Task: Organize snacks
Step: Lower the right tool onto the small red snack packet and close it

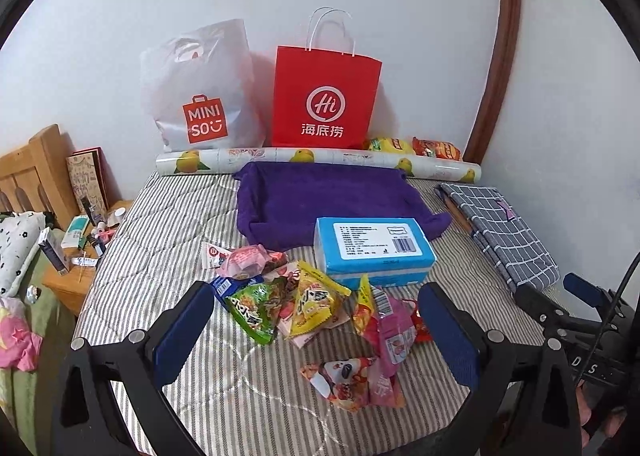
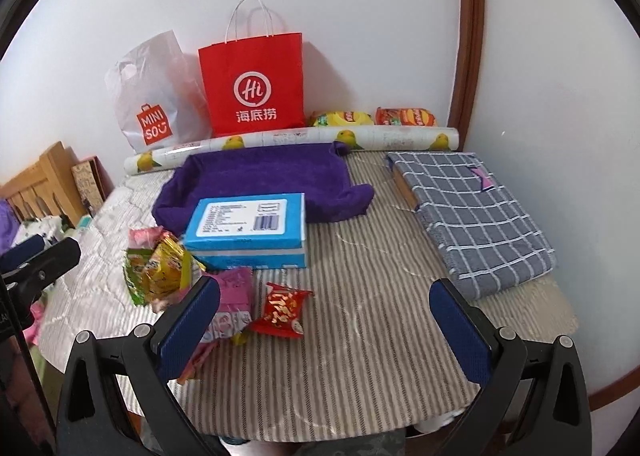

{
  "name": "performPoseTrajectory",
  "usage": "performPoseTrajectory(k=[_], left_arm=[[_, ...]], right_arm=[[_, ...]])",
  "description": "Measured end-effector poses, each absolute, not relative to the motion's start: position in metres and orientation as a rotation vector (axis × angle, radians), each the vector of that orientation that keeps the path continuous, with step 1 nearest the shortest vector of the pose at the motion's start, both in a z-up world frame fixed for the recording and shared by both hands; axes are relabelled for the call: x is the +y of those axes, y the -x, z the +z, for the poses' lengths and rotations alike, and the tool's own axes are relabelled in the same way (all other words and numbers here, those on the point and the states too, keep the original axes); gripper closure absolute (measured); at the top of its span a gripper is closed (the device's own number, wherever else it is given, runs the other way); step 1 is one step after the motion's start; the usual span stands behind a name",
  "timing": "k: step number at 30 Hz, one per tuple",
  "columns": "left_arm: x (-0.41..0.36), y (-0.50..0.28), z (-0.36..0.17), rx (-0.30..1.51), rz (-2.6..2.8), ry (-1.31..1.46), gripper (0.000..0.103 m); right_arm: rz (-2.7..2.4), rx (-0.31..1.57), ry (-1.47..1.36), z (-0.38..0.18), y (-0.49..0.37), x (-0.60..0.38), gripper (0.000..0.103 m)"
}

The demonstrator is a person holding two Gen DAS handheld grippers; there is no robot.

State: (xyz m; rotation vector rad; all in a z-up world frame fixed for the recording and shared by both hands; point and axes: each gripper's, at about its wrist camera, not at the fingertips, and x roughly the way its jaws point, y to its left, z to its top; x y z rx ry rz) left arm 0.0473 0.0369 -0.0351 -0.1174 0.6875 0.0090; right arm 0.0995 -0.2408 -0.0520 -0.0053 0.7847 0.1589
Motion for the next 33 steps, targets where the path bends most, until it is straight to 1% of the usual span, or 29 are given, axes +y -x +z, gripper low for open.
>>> performPoseTrajectory(k=[5, 11, 14, 17, 19, 24, 32, 33], left_arm=[[0.046, -0.056, -0.039, 0.702, 0.047, 0.103, 0.000], [0.063, -0.068, -0.052, 0.729, 0.097, 0.124, 0.000], [0.071, -0.075, -0.063, 0.755, 0.116, 0.122, 0.000], [0.077, -0.080, -0.072, 0.769, 0.127, 0.129, 0.000], [0.081, -0.081, -0.077, 0.774, 0.136, 0.138, 0.000], [0.093, -0.088, -0.092, 0.805, 0.143, 0.155, 0.000], [0.115, -0.097, -0.111, 0.848, 0.169, 0.186, 0.000], [0.117, -0.097, -0.113, 0.851, 0.172, 0.187, 0.000]], right_arm=[[0.157, 0.782, -0.030, -0.056, -0.106, -0.244, 0.000], [0.209, 0.837, -0.093, -0.075, -0.120, -0.248, 0.001], [0.223, 0.861, -0.079, -0.088, -0.125, -0.244, 0.004], [0.209, 0.897, -0.038, -0.107, -0.133, -0.238, 0.011], [0.219, 0.937, -0.040, -0.123, -0.140, -0.236, 0.022], [0.257, 1.015, -0.085, -0.154, -0.158, -0.229, 0.033], [0.279, 1.066, -0.073, -0.180, -0.177, -0.210, 0.038], [0.276, 1.072, -0.068, -0.183, -0.178, -0.208, 0.041]])
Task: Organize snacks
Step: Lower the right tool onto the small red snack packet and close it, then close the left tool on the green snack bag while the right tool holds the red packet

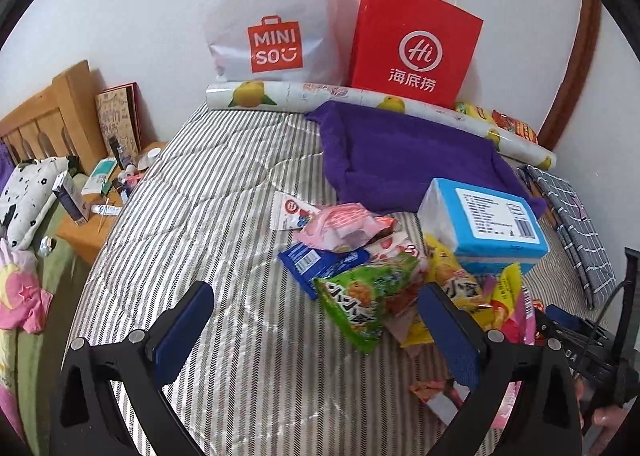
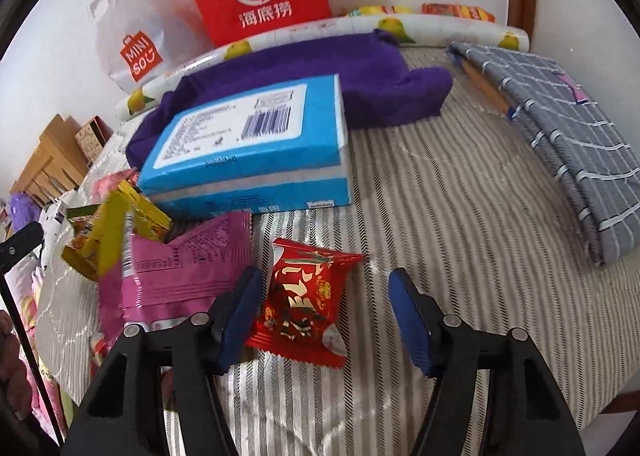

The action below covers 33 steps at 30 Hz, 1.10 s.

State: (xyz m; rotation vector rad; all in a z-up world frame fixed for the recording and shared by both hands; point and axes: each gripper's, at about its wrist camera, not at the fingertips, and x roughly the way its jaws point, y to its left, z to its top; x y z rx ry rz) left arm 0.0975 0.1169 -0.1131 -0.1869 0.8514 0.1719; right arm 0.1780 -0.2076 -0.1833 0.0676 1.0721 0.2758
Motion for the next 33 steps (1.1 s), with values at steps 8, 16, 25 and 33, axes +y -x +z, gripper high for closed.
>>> performPoseTrajectory(k=[8, 16, 25, 33], left_arm=[[0.123, -0.099, -0.119, 0.863, 0.166, 0.206, 0.001], [0.116, -0.092, -0.120, 0.863, 0.163, 0.178, 0.001], [0.108, -0.101, -0.130, 0.886, 0.118, 0.172, 0.001], [0.106, -0.126, -0.153, 0.932, 0.082, 0.152, 0.007]], right_arm=[[0.249, 1.055, 0.046, -0.194, -0.178, -0.191, 0.047], [0.192, 1.029, 0.038, -0.195, -0.174, -0.219, 0.061], [0.186, 0.984, 0.031, -0.198, -0.171, -0.233, 0.061], [0.189, 0.971, 0.044, -0.199, -0.180, -0.232, 0.061]])
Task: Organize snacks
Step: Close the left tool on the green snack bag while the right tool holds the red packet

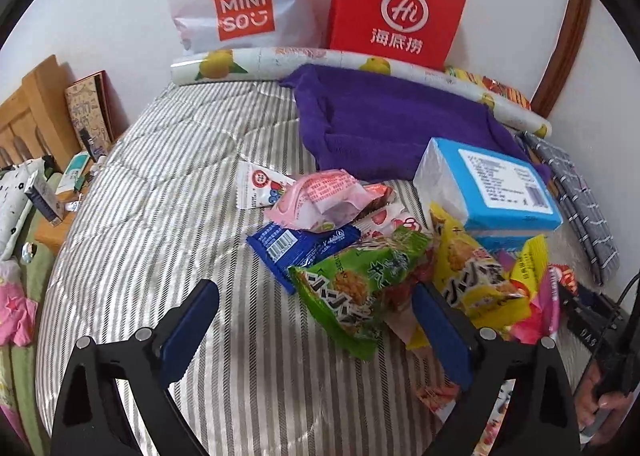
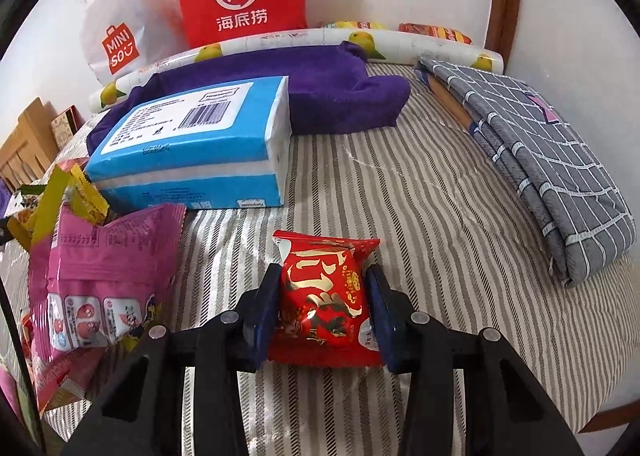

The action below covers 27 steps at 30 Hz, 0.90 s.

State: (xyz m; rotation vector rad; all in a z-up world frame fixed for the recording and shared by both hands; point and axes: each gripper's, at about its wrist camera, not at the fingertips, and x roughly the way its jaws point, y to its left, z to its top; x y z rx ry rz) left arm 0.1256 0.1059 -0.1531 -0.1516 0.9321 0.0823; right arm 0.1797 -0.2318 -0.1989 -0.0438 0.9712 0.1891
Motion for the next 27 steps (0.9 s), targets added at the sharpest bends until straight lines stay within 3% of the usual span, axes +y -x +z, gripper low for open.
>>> performPoseTrajectory(k=[7, 10, 12, 27], left_arm=[[0.106, -0.136, -0.163, 0.925, 0.053, 0.151, 0.012], [0.105, -0.141, -0.168, 0.933, 0.027, 0.161, 0.022], [0.105, -0.145, -0.173, 0.955, -0.012, 0.193, 0.034], [0.101, -0.137, -0.157, 0.895, -0.009, 0.152, 0.048]], right_arm=[[0.185, 0.960, 0.030, -0.200, -0.193, -0.232, 0.061], [0.190, 0.958, 0.007, -0.201, -0.197, -0.234, 0.061], [0.194, 0.957, 0.000, -0.201, -0.198, -0.235, 0.060], [0.206, 0.957, -0.022, -0.201, -0.198, -0.236, 0.060]])
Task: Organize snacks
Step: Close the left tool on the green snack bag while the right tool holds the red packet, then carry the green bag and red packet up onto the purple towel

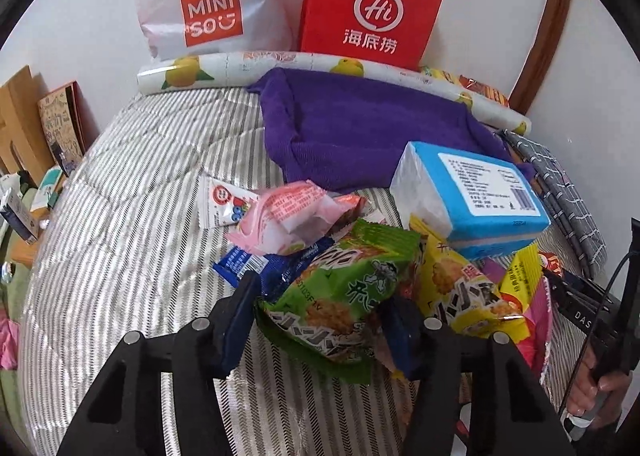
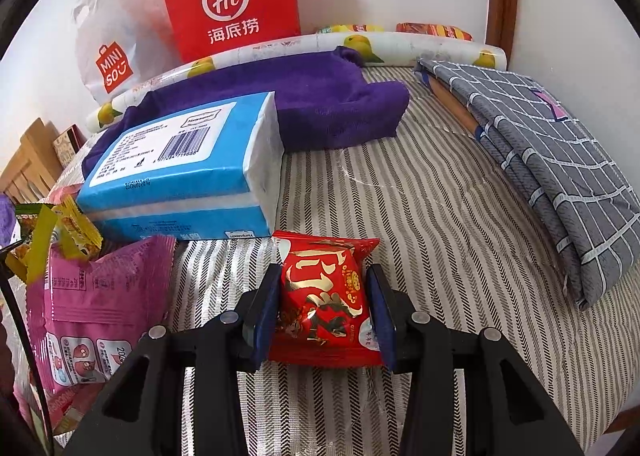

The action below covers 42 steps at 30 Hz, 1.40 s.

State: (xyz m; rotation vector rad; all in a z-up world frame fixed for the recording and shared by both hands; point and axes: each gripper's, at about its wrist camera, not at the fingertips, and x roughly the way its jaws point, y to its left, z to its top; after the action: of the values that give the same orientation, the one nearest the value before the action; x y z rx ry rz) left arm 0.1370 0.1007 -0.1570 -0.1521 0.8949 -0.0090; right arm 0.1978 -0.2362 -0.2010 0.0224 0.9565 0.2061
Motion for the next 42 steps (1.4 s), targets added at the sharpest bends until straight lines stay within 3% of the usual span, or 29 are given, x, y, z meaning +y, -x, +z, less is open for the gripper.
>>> performPoseTrajectory(k=[13, 30, 42], left_arm=[[0.105, -0.105, -0.126, 0.856, -0.003, 0.163, 0.049], [0.063, -0.069, -0.078, 0.803, -0.107, 0.182, 0.049], [0.030, -0.075, -0.055, 0.775, -0.180, 0.172, 0.049]], right_arm=[[0.224, 0.966, -0.072, -0.189, -0.181, -0.247, 0.061], [0.280, 0.849, -0.033, -0.099, -0.124, -0.227, 0.061], [0.296, 0.822, -0.028, -0.064, -0.123, -0.226, 0.061]])
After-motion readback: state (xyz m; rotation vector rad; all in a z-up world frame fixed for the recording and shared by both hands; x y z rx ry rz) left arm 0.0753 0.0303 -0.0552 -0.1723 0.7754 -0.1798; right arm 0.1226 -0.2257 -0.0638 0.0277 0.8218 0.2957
